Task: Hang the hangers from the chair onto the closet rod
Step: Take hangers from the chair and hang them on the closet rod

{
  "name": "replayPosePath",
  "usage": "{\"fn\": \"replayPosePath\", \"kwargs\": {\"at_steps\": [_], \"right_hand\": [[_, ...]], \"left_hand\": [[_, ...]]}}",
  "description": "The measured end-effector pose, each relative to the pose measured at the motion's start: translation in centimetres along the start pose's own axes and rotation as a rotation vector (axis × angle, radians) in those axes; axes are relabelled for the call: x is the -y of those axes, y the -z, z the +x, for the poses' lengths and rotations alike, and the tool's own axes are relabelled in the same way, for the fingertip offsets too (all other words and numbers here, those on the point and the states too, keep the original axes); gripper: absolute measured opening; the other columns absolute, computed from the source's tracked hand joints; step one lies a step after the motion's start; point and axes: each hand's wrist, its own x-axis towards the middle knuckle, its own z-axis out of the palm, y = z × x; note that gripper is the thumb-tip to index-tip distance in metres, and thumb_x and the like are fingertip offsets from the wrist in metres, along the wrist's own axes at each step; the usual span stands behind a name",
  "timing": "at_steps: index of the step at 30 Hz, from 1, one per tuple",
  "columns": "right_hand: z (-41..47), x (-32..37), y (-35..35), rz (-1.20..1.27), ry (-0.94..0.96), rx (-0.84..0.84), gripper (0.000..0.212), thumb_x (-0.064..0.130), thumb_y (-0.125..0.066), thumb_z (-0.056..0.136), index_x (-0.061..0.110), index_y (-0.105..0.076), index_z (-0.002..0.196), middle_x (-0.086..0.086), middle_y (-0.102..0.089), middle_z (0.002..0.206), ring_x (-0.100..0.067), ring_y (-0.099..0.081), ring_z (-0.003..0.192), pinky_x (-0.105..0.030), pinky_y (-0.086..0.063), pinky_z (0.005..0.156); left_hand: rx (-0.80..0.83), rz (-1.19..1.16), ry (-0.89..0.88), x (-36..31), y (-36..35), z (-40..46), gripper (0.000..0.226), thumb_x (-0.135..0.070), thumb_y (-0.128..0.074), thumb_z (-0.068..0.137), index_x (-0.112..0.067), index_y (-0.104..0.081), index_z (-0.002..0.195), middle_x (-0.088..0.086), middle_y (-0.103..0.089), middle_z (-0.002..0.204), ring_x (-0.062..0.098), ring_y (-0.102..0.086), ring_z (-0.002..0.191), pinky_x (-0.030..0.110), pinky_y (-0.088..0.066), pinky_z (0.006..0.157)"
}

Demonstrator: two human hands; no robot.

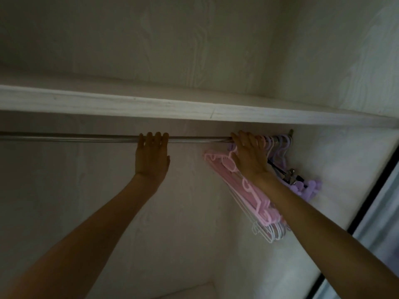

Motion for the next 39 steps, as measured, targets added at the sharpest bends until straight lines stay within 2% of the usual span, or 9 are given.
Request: {"fn": "replayPosePath", "kwargs": {"at_steps": [3,8,10,13,18,23,30,36,39], "right_hand": [[-1.7,0.5,1.5,0.089,-0.023,0.03,0.062,0.024,-0.063,0.083,0.01,-0.041,0.139,-0.014,-0.043,0.142,-0.035,-0.039,0.13,-0.045,-0.025,0.11],[-8.6,-0.2,5.9,0.066,0.146,-0.062,0.036,0.023,-0.054,0.072,0.016,-0.064,0.106,-0.009,-0.058,0.117,-0.029,-0.052,0.104,-0.039,-0.047,0.087],[-12.0,-0.4,7.1,0.124,0.14,-0.088,0.027,0.025,-0.048,0.075,0.019,-0.066,0.094,-0.003,-0.062,0.105,-0.021,-0.05,0.097,-0.035,-0.045,0.084],[-17.1,0.2,8.1,0.237,-0.006,-0.034,0.023,0.025,-0.047,0.079,0.019,-0.067,0.089,0.001,-0.066,0.089,-0.019,-0.056,0.087,-0.031,-0.044,0.079],[-31.7,1.7,10.7,0.22,-0.316,0.29,0.019,0.022,-0.051,0.087,0.023,-0.066,0.098,0.004,-0.067,0.093,-0.019,-0.061,0.092,-0.031,-0.052,0.074],[-48.2,1.0,14.4,0.204,-0.689,0.714,0.025,0.022,-0.043,0.093,0.024,-0.062,0.11,0.002,-0.063,0.115,-0.018,-0.057,0.109,-0.027,-0.043,0.087],[-65.4,-5.8,19.3,0.102,-1.183,0.949,0.022,0.024,-0.05,0.09,0.027,-0.065,0.106,0.0,-0.062,0.117,-0.021,-0.058,0.111,-0.028,-0.043,0.09],[-73.8,-13.7,17.9,0.127,-1.301,1.078,0.024,0.021,-0.046,0.091,0.024,-0.064,0.107,0.0,-0.061,0.119,-0.018,-0.055,0.113,-0.029,-0.041,0.094],[-76.7,-17.7,15.2,0.183,-1.337,1.118,0.024,0.021,-0.045,0.092,0.024,-0.064,0.108,0.002,-0.06,0.12,-0.018,-0.055,0.114,-0.028,-0.04,0.094]], "left_hand": [[0.048,0.088,0.004,-0.1,0.1,-0.1,0.071,-0.039,-0.037,0.097,-0.01,0.002,0.149,0.011,-0.01,0.157,0.03,-0.011,0.145,0.043,-0.007,0.119],[0.004,0.072,-0.071,0.4,0.4,-2.2,0.087,-0.042,-0.046,0.092,-0.011,0.013,0.149,0.01,0.008,0.158,0.027,0.005,0.147,0.043,0.01,0.116],[-0.127,-0.087,-0.141,-0.4,0.1,-4.2,0.086,-0.033,-0.055,0.088,-0.013,0.001,0.15,0.01,-0.007,0.158,0.027,-0.006,0.147,0.042,0.016,0.114],[-0.157,-0.332,-0.2,-3.4,-0.5,-8.5,0.074,-0.024,-0.066,0.08,-0.01,-0.033,0.144,0.013,-0.047,0.14,0.03,-0.039,0.133,0.047,-0.008,0.116],[0.365,-0.57,-0.303,-11.1,-1.6,-19.0,0.04,-0.032,-0.053,0.087,-0.024,-0.053,0.127,0.001,-0.062,0.124,0.024,-0.058,0.112,0.031,-0.041,0.097],[0.779,-0.759,-0.384,-18.6,-2.1,-28.9,0.024,-0.027,-0.057,0.085,-0.027,-0.064,0.108,-0.002,-0.065,0.117,0.021,-0.06,0.111,0.027,-0.045,0.095],[1.071,-0.731,-0.554,-31.3,-2.7,-38.0,0.032,-0.034,-0.055,0.088,-0.023,-0.063,0.117,0.002,-0.058,0.128,0.025,-0.055,0.117,0.029,-0.043,0.098],[1.297,-0.718,-0.505,-43.4,-6.9,-42.3,0.027,-0.018,-0.051,0.087,0.005,-0.065,0.092,0.019,-0.067,0.103,0.031,-0.062,0.104,0.032,-0.048,0.086],[1.352,-0.697,-0.438,-48.4,-10.3,-44.5,0.024,-0.016,-0.054,0.087,0.002,-0.067,0.096,0.019,-0.066,0.107,0.032,-0.061,0.107,0.033,-0.048,0.087]]}}
